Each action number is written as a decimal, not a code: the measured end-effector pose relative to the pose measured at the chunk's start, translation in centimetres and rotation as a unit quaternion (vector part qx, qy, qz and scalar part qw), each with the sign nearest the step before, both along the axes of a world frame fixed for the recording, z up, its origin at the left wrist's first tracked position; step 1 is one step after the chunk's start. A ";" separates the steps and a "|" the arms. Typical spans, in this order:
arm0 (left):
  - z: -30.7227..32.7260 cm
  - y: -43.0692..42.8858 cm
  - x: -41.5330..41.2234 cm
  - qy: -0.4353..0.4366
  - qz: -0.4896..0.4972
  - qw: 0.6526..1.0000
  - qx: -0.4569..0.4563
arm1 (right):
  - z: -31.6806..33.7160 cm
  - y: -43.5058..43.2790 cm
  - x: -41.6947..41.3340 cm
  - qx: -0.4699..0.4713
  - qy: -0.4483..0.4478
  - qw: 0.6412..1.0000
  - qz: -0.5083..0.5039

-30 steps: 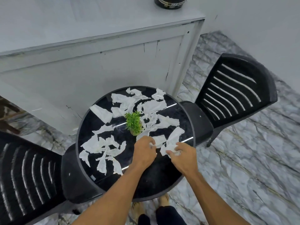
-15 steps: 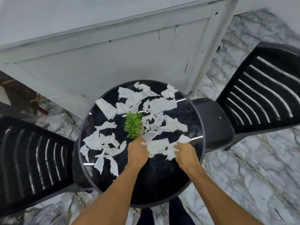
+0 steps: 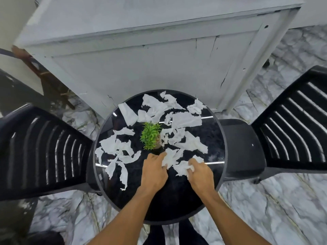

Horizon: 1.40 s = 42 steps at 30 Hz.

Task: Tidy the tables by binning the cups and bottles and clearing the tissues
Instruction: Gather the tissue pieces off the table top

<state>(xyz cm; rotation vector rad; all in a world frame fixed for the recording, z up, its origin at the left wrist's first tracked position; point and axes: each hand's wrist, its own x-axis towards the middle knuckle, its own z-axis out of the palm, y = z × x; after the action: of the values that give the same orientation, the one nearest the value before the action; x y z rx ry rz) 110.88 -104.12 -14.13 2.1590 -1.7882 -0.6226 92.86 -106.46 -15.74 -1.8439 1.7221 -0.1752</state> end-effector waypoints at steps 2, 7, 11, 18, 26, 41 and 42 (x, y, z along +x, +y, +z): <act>-0.5 -0.8 -0.8 -0.018 -0.035 0.998 0.040 | -0.5 0.0 -0.4 0.010 -0.025 1.000 -0.004; -2.0 -1.0 -2.1 -0.029 -0.116 0.988 0.094 | -0.7 0.3 -0.9 0.032 -0.081 0.996 -0.021; -2.2 -0.4 -2.6 -0.039 -0.136 0.988 0.069 | -0.5 0.5 -0.4 0.074 -0.103 0.990 -0.065; -1.4 -0.8 -1.9 -0.025 -0.067 0.991 0.112 | -0.6 0.2 1.1 0.036 -0.007 0.999 0.002; -1.8 3.8 3.4 -0.011 -0.010 0.995 0.100 | -0.8 1.8 5.9 0.007 -0.082 0.994 0.071; -1.3 8.5 12.2 0.045 0.136 0.984 0.111 | 0.3 4.2 15.0 -0.022 -0.069 0.997 0.011; -1.5 8.5 12.3 0.048 0.129 0.984 0.114 | 0.4 4.3 15.3 -0.029 -0.063 0.998 0.006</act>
<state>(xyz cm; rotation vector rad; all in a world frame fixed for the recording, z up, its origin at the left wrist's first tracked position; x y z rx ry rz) 123.18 -95.64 -15.63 2.4112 -1.4142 -0.8842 108.17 -102.12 -15.38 -1.8421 1.6352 -0.3333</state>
